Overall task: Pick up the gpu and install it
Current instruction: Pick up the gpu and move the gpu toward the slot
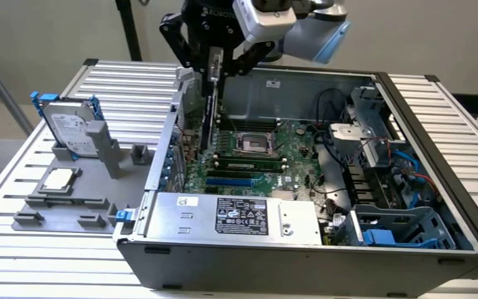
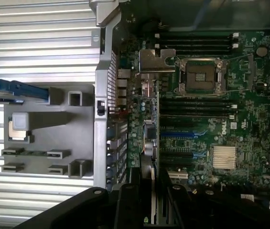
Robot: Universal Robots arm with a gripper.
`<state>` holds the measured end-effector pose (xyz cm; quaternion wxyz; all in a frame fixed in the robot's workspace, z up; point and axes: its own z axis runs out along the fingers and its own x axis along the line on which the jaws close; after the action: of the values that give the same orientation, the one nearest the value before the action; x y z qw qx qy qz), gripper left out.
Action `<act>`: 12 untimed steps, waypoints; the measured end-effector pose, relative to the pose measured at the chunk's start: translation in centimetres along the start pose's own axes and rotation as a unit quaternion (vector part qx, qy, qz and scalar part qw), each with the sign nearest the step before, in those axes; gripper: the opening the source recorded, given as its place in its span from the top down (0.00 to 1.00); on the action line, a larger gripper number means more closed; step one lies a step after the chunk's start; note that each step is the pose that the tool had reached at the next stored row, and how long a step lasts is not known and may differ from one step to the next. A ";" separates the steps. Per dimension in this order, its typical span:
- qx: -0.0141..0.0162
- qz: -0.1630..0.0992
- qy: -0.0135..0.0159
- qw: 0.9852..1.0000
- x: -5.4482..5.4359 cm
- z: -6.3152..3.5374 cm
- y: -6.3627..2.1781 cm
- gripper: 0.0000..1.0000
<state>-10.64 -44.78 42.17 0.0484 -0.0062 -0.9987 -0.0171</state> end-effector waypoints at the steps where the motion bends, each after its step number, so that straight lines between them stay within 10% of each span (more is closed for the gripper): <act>1: 0.001 0.000 0.000 1.000 -0.5 0.04 0.00 0.73; 12: 0.006 0.004 0.000 1.000 -5.3 1.01 0.46 0.73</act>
<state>-5.47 -44.34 40.67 0.0483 -0.0096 -0.9987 -0.0107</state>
